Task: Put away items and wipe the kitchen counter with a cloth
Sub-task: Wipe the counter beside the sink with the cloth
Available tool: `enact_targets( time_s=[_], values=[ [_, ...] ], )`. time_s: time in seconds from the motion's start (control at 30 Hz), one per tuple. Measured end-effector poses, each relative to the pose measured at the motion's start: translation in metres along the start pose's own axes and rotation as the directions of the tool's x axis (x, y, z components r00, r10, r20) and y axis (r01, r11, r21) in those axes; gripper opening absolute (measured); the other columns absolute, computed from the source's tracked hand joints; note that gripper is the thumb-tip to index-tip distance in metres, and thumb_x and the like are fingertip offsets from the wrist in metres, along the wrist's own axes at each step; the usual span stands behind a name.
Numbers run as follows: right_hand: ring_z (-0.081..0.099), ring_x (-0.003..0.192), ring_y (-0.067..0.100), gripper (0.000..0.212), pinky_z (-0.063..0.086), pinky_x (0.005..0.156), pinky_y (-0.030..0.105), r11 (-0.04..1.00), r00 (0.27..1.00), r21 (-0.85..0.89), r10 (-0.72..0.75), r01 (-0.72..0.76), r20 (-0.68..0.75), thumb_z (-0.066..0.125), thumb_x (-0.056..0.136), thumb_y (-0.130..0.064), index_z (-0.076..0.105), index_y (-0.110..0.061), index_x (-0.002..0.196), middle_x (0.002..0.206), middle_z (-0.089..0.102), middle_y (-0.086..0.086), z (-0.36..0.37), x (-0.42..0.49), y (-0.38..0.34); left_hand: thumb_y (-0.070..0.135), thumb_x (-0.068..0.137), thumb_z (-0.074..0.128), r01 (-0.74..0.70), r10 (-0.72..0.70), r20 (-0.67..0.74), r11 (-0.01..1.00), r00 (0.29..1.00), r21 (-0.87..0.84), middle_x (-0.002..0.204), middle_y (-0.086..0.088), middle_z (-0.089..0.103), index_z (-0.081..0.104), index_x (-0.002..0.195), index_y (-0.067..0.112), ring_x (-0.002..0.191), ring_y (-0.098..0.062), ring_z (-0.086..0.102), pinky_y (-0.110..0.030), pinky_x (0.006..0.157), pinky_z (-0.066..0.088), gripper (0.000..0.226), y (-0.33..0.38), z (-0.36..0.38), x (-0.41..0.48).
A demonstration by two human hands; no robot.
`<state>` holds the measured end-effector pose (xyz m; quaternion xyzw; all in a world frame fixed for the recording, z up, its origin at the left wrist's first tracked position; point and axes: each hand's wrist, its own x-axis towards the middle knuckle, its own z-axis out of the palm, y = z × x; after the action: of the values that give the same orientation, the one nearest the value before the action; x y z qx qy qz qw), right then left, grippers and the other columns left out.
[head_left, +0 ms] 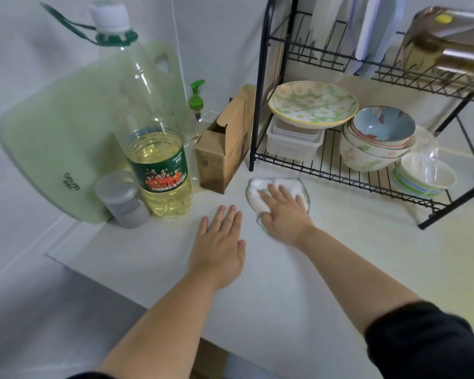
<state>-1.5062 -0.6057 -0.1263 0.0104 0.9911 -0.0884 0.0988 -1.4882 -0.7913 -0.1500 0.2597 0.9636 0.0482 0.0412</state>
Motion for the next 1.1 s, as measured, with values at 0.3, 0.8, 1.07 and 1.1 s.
enact_targets(
  time_s=[0.3,0.8,1.07,1.1],
  values=[
    [-0.001,0.147,0.02,0.058,0.008,0.115,0.052,0.998,0.999,-0.057,0.012,-0.01,0.04,0.025,0.097,-0.041,0.008,-0.03,0.151,0.16,-0.003,-0.005,-0.002,-0.02,0.019,0.044,0.081,-0.01,0.002,-0.002,0.021,1.0,1.0,-0.008,0.159,0.005,-0.012,-0.003,0.152,0.019,0.146,-0.014,-0.014,-0.042,0.117,-0.005,0.076,0.0,0.001,0.001],
    [-0.001,0.147,0.022,0.06,0.005,0.11,0.063,0.756,0.759,0.217,0.645,-0.617,-0.09,0.029,0.093,-0.039,0.015,-0.028,0.151,0.16,0.005,0.0,-0.005,-0.02,0.091,0.044,0.079,-0.01,-0.222,0.221,0.024,0.975,0.975,0.027,0.158,0.012,-0.008,0.003,0.152,0.027,0.146,-0.01,-0.013,-0.037,0.115,-0.011,0.076,0.004,0.001,0.0],
    [0.006,0.145,0.028,0.061,0.011,0.108,0.064,0.93,0.926,0.032,0.367,-0.366,-0.088,0.026,0.092,-0.04,0.012,-0.026,0.15,0.159,0.011,0.0,-0.012,0.027,0.037,0.036,0.09,0.023,-0.238,0.24,-0.029,0.969,0.97,0.069,0.152,-0.001,0.034,0.038,0.145,0.012,0.141,-0.022,0.031,-0.051,0.109,0.03,0.061,-0.001,0.007,0.007],
    [0.012,0.143,0.029,0.06,0.012,0.109,0.063,0.949,0.946,0.009,0.314,-0.314,-0.074,0.025,0.092,-0.039,0.015,-0.027,0.149,0.157,0.018,0.001,-0.016,0.032,0.038,0.034,0.089,0.027,-0.238,0.241,-0.025,0.968,0.97,0.084,0.149,-0.002,0.04,0.043,0.141,0.011,0.137,-0.023,0.038,-0.051,0.105,0.036,0.06,-0.001,0.006,0.008]
  ],
)
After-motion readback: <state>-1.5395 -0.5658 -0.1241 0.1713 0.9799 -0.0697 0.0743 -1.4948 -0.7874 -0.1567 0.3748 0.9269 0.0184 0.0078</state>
